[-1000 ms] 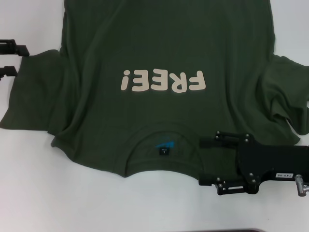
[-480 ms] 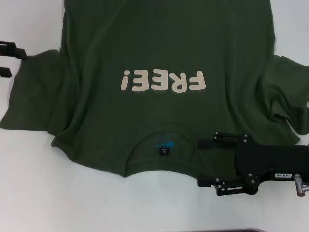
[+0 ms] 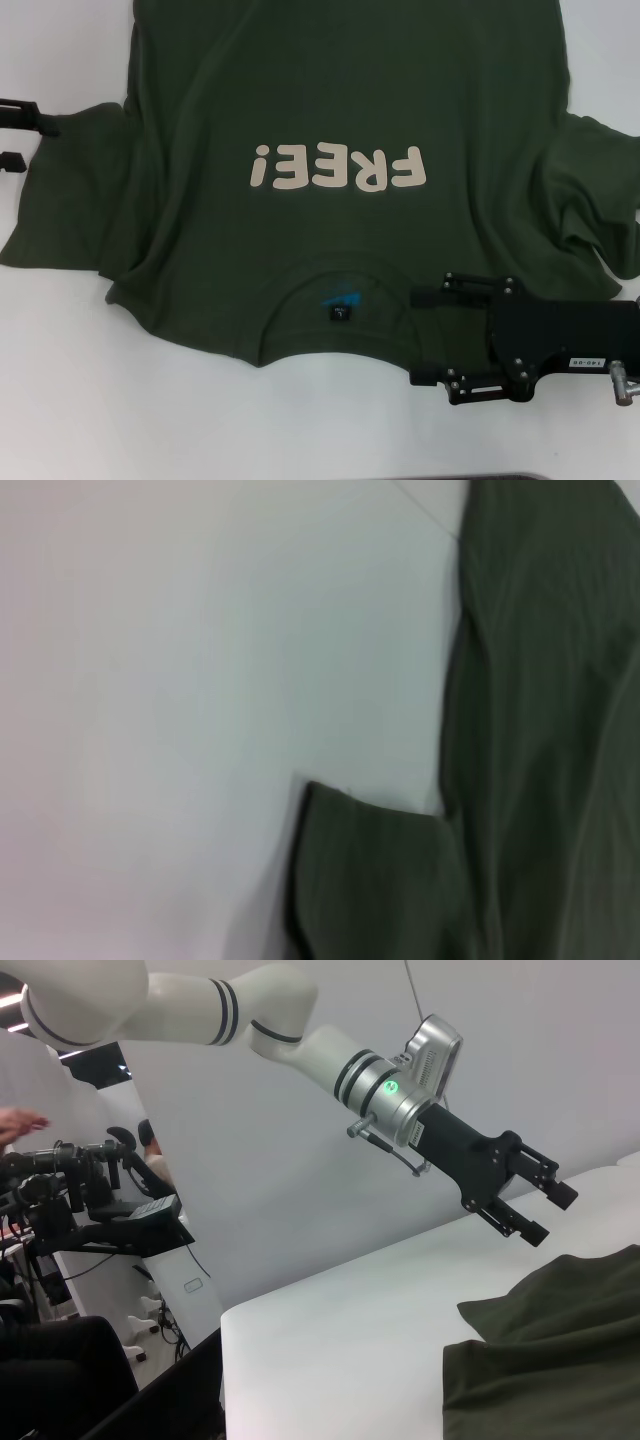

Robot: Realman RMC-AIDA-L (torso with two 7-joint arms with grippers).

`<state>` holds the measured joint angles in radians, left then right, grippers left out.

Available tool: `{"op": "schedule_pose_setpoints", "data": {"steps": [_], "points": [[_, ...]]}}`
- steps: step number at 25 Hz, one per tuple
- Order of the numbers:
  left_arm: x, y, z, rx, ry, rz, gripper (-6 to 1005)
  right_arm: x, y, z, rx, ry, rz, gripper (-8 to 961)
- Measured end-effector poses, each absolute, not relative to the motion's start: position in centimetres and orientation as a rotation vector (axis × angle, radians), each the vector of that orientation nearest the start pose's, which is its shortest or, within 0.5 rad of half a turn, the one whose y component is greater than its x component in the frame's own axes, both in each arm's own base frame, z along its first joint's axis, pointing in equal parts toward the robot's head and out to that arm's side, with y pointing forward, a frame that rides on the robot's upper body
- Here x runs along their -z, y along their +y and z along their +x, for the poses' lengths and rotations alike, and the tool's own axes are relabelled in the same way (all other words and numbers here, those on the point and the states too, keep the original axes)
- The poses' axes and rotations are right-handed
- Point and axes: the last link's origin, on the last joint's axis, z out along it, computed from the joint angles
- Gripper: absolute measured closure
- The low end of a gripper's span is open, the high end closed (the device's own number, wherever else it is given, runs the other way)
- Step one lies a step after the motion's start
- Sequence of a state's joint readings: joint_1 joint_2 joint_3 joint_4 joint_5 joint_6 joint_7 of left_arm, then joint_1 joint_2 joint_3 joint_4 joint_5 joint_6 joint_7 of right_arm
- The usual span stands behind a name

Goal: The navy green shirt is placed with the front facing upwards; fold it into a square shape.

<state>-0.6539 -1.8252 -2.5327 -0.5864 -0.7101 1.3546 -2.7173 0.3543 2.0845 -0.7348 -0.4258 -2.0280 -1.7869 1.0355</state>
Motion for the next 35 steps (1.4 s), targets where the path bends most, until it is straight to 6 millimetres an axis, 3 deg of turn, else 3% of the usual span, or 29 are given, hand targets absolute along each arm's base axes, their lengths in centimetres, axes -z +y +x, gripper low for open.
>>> {"op": "schedule_pose_setpoints", "data": {"steps": [16,35], "points": [[-8.5,38.1,-34.7,-0.570,2.851,2.082,281,4.1,22.0,29.4,-0.944,0.574,-2.913,75],[-8.4,38.6,-34.9,-0.591,2.874,2.112,282,4.0,22.2,29.4,-0.936,0.581,-2.915,76]]}}
